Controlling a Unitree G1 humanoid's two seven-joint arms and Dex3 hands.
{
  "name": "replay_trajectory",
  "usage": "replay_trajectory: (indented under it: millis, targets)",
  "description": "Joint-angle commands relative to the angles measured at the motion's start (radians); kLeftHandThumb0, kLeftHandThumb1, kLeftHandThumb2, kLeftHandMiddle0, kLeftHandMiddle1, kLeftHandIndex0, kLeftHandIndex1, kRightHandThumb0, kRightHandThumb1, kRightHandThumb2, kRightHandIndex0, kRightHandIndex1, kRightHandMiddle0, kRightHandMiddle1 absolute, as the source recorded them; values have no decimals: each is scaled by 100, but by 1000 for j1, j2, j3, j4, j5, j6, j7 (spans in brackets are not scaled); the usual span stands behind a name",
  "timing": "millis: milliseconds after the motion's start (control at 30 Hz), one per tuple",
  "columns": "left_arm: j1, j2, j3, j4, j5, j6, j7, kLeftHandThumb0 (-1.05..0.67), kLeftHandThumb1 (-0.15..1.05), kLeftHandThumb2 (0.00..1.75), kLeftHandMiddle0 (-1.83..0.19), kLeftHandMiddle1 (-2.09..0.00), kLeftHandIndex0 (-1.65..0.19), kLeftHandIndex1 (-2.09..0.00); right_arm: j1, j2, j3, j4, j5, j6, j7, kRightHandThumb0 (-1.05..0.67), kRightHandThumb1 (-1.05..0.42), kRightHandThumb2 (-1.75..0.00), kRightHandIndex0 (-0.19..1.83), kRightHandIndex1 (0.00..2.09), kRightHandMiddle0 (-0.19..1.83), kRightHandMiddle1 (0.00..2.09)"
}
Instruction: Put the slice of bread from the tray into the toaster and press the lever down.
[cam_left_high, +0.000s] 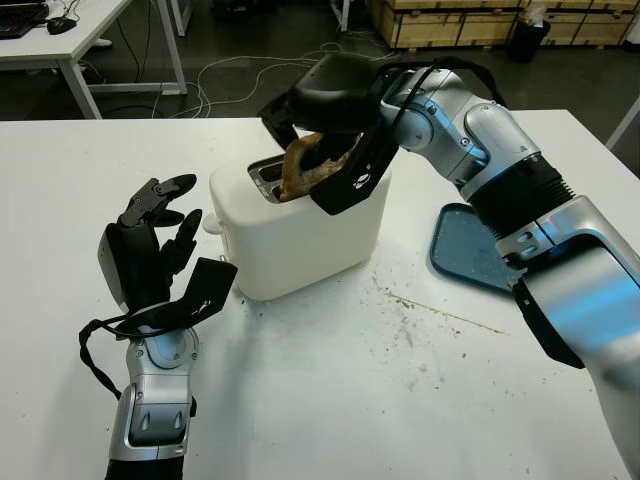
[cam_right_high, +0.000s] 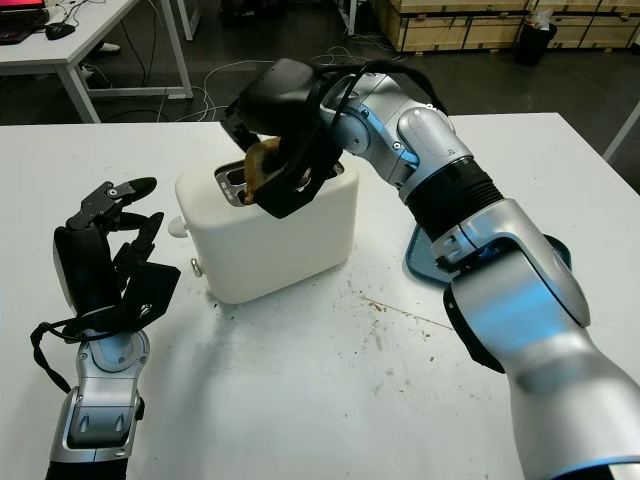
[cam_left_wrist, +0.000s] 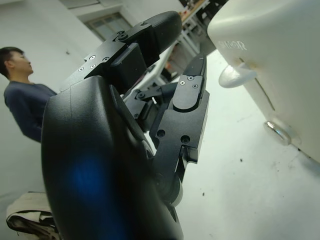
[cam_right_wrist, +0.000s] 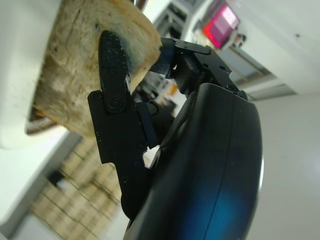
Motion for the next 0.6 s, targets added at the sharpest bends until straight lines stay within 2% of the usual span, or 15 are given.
replay_trajectory:
  millis: [0,67,100,333,533,567]
  targets:
    - [1,0,-3,0,8,-11,10,-9,92,3,-65,-110,-83,-41,-47,12,-24,30,71,-38,78,-70,-92,-5,46,119,54,88]
    - [0,3,-4,4,8,-14,11,-9,92,2,-66,-109,-83,-41,-56,21,-49,45,131,-54,128,-69,-92,-4,29,101,48,59]
    - [0,5,-3,7,8,-17,12,-9,92,2,-66,-109,-83,-41,-55,26,-67,47,160,-63,135,-68,-92,-4,23,104,46,56]
    - [-1,0,-2,4,2,-13,10,-12,92,4,-69,-112,-84,-41,-79,34,-121,28,220,-59,134,-57,-92,-6,12,109,42,55]
    - [-7,5,-1,9,-3,-19,6,-8,92,3,-68,-111,-84,-40,-105,15,-197,-35,246,-38,81,-50,-92,-4,18,102,49,55]
    - [-8,3,1,10,-13,-24,5,-7,92,2,-68,-111,-84,-40,-109,8,-211,-41,242,-46,54,-50,-92,-2,25,99,53,54]
